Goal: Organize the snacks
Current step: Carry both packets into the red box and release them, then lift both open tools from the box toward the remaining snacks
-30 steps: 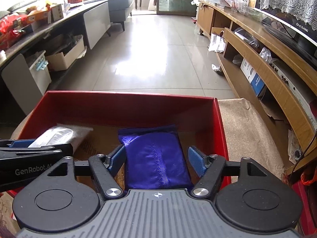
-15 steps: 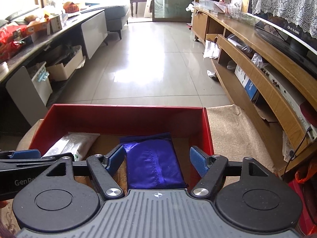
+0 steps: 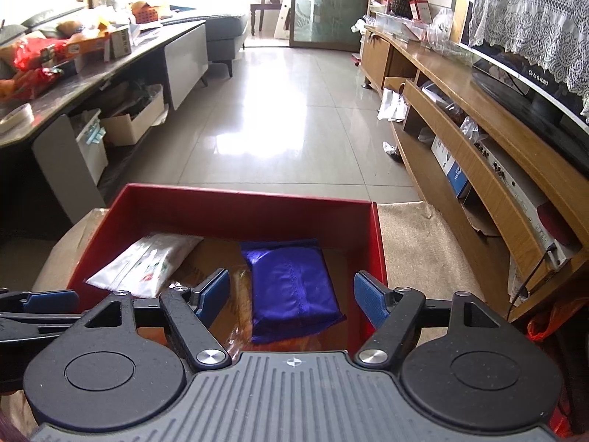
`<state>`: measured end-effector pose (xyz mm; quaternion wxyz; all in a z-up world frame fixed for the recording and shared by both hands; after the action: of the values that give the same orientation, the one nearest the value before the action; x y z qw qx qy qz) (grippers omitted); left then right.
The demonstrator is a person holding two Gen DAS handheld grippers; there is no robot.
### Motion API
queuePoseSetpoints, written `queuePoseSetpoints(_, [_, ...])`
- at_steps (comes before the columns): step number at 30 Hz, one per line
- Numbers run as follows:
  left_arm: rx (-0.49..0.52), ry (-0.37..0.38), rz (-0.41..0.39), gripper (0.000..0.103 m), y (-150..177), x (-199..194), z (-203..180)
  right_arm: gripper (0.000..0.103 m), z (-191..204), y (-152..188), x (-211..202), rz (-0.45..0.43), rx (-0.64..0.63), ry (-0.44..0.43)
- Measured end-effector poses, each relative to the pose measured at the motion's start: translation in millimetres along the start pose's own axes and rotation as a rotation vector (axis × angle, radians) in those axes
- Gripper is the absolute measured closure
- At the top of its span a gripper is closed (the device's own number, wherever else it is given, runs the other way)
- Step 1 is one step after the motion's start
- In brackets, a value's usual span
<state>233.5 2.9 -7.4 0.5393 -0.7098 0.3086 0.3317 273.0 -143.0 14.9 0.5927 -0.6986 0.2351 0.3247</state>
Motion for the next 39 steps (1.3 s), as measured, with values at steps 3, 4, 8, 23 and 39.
queuePoseSetpoints(3, [-0.002, 0.009, 0.004, 0.041, 7.4, -6.3, 3.9, 0.023, 3.9, 7.0, -6.9, 0.007, -0.022, 0.004])
queuePoseSetpoints(4, [-0.003, 0.013, 0.004, 0.041, 10.1, -8.9, 5.5, 0.023, 4.5, 9.4, -9.3, 0.010, -0.029, 0.003])
queuePoseSetpoints(8, [-0.002, 0.026, 0.010, 0.040, 21.2, -18.9, 9.3, 0.022, 4.0, 18.3, -19.6, 0.014, -0.027, -0.003])
queuePoseSetpoints(23, [0.014, 0.034, 0.168, 0.040, 103.9, -30.1, 19.4, 0.022, 16.8, 66.2, -45.3, 0.081, -0.075, -0.028])
queuePoseSetpoints(39, [-0.016, 0.021, 0.266, 0.039, 144.4, -16.9, 22.6, 0.021, -10.7, 90.4, -59.1, 0.120, -0.034, -0.026])
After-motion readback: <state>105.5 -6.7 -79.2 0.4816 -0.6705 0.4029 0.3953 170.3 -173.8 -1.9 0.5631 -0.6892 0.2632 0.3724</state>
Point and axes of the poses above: each gripper's, at about its wrist camera, not at the fingertips, and x roughly the way its jaws point, z to its left, y to its underside, the point moved 4 cm from there along x, roughly the way its jaws point, and after that the axes turned 2 degrees about -x, right-handed, at the moved point
